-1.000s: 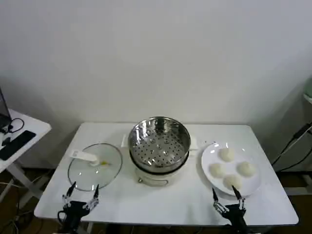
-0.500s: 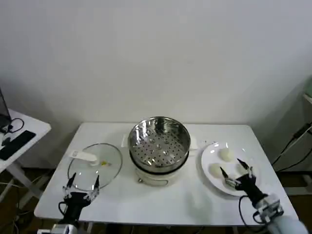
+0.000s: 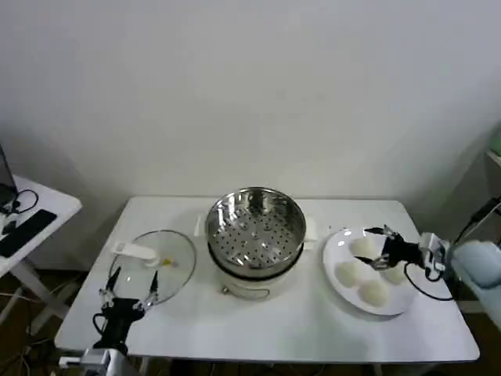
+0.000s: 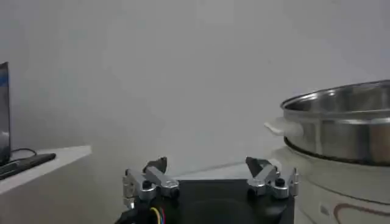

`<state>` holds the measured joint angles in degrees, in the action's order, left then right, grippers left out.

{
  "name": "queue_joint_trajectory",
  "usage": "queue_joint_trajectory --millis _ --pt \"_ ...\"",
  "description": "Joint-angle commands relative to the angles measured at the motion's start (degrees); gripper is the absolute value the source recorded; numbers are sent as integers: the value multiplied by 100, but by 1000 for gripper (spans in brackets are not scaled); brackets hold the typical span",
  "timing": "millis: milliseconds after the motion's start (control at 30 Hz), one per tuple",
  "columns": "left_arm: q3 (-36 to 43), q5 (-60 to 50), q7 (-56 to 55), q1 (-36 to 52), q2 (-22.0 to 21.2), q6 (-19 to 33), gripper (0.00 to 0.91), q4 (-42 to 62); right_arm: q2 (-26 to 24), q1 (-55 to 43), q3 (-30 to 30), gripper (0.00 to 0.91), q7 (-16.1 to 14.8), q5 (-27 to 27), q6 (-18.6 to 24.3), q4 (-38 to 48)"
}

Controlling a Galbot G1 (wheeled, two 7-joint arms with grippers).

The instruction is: Take steamed baozi put them in steamer then cover it.

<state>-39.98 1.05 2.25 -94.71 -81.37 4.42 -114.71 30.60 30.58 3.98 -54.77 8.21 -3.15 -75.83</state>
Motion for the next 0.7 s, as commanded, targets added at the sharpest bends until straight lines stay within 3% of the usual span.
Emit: queue_joint_trajectory --millis 33,167,267,700 --pt "-21 87 -25 66 18 -61 907 16 -14 -3663 3458 907 -1341 -934 467 2018" --pt "-32 99 -22 100 11 -103 907 25 572 -3924 3818 907 -1490 -1727 922 2563" --pt "-31 93 -24 122 0 -142 907 18 833 -3878 3878 907 -1474 -1924 969 2722" --pt "-66 86 -23 184 7 -201 907 21 1849 -3173 3303 907 -1079 -2197 993 3249"
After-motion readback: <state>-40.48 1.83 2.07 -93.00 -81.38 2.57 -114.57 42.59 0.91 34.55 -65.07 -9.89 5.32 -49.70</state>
